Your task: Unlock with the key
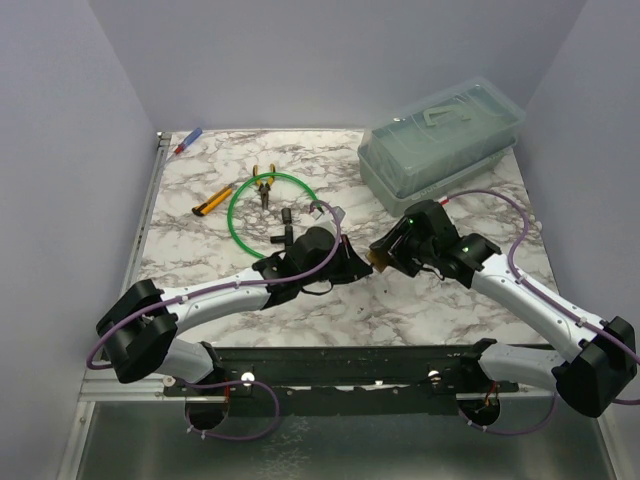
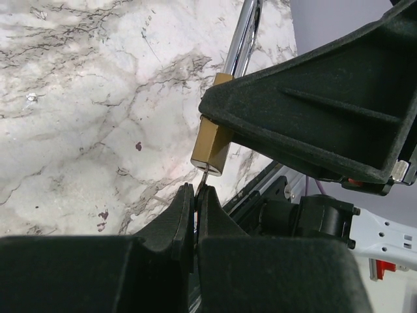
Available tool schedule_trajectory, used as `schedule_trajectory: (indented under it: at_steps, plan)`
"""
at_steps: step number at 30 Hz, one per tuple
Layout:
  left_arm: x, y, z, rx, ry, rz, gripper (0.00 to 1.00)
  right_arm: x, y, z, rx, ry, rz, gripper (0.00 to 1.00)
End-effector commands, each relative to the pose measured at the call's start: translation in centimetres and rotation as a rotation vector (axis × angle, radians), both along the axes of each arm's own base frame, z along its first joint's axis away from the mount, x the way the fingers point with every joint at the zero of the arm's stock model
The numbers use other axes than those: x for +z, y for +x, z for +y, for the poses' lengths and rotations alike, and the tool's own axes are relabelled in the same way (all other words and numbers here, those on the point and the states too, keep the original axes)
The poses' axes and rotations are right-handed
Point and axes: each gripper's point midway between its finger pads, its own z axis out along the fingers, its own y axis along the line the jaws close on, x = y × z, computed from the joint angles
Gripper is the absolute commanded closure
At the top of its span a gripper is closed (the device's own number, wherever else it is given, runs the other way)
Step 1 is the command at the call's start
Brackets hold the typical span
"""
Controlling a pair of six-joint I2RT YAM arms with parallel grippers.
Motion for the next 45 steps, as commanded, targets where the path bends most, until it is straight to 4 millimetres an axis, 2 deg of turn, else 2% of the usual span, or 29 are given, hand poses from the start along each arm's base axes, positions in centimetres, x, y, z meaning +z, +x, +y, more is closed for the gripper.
schedule_trajectory:
  at_steps: [1,7,12,15,22,28,34,40,45]
  plan:
    - [3.2,1.7,-0.9,0.037,-0.091,-0.076,1.00,2.3,0.5,2.4,0.065,0.106,-0.063,1.00]
    - [3.8,2.3,-0.1,0.064,-0.106,-0.133,1.00,2.6,0.5,2.7,0.081,0.115,-0.063,1.00]
    - [4.0,2.7,-0.3,0.050,-0.123,-0.178,1.00,3.2,0.1,3.4,0.121,0.148,-0.059,1.00]
    - [4.2,3.7,-0.1,0.063,-0.117,-0.191,1.00,3.2,-0.1,3.9,0.155,0.154,-0.062,1.00]
    - [5.6,3.3,0.1,-0.029,-0.225,-0.172,1.00,2.9,-0.1,4.4,0.249,0.102,-0.086,1.00]
    - [5.5,3.4,0.8,-0.024,-0.205,-0.216,1.00,2.2,-0.5,4.8,0.257,0.116,-0.033,1.00]
    - [4.6,4.4,2.1,0.026,-0.121,-0.289,1.00,2.0,-0.9,5.3,0.255,0.124,0.029,1.00]
    - [5.5,4.8,1.2,0.002,-0.129,-0.309,1.00,2.3,-1.2,6.4,0.295,0.136,0.004,1.00]
    - [5.9,4.8,1.0,-0.018,-0.114,-0.337,1.00,1.5,-1.4,5.6,0.256,0.093,0.041,1.00]
